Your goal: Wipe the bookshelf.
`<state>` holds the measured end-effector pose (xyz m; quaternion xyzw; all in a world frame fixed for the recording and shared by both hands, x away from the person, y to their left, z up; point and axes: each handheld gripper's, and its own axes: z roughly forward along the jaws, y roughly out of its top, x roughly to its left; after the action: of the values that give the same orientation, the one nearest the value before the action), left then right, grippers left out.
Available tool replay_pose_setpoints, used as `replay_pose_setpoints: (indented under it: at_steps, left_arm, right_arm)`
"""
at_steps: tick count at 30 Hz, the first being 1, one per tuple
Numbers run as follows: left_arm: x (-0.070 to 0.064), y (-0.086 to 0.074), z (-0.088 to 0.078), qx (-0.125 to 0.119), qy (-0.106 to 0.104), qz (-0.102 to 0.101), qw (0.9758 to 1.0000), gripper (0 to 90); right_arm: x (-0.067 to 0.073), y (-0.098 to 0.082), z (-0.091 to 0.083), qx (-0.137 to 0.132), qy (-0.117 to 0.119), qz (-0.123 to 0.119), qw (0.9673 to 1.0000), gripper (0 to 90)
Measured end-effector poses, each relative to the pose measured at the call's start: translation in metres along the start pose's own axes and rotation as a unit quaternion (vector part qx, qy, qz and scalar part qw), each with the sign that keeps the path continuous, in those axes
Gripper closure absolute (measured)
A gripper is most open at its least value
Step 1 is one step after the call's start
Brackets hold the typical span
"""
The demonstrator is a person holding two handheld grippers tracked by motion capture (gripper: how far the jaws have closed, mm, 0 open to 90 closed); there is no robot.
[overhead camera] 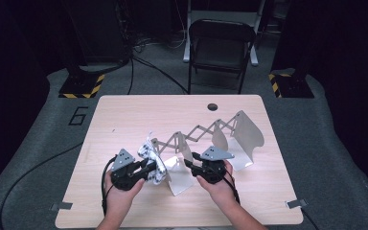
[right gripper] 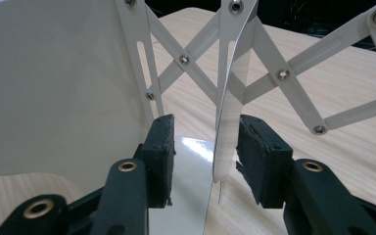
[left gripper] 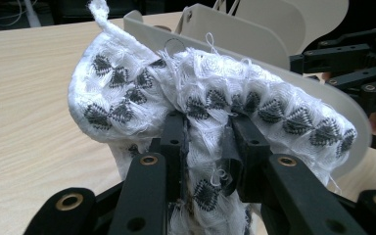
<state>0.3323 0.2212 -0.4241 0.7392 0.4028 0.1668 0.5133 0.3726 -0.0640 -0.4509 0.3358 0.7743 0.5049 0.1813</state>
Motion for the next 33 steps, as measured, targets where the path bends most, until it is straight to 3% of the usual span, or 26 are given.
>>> replay_pose_setpoints:
  at_steps: [7, 11, 14, 16, 18, 20, 27, 33]
  left_arm:
    - [-0.013, 0.009, -0.008, -0.008, -0.007, 0.016, 0.9998, 71.0]
    - [-0.018, 0.018, -0.013, -0.018, -0.018, 0.01, 0.9996, 71.0]
    - [-0.022, 0.025, -0.015, -0.024, -0.024, 0.017, 0.9993, 71.0]
    - [-0.031, 0.032, -0.015, -0.029, -0.041, 0.018, 0.9986, 70.9]
    - [-0.035, 0.035, -0.014, -0.029, -0.045, 0.023, 0.9983, 70.8]
    - [-0.045, 0.039, -0.009, -0.024, -0.054, 0.044, 0.9973, 70.8]
    - [-0.052, 0.035, -0.002, -0.018, -0.031, 0.075, 0.9966, 70.7]
    - [-0.044, 0.034, -0.004, -0.02, -0.011, 0.072, 0.9972, 71.1]
  right_arm:
    - [-0.006, 0.011, -0.013, -0.018, -0.001, 0.009, 0.9998, 53.7]
    - [-0.009, 0.02, -0.024, -0.031, -0.009, 0.008, 0.9995, 52.7]
    - [-0.012, 0.021, -0.028, -0.033, -0.014, 0.008, 0.9993, 52.4]
    - [-0.019, 0.019, -0.036, -0.034, -0.027, 0.014, 0.999, 51.9]
    - [-0.025, 0.018, -0.04, -0.035, -0.034, 0.021, 0.9986, 51.6]
    - [-0.032, 0.018, -0.046, -0.04, -0.045, 0.033, 0.9976, 51.2]
    - [-0.054, 0.012, -0.056, -0.049, -0.073, 0.052, 0.9948, 50.8]
    - [-0.059, 0.014, -0.066, -0.064, -0.086, 0.053, 0.9928, 50.3]
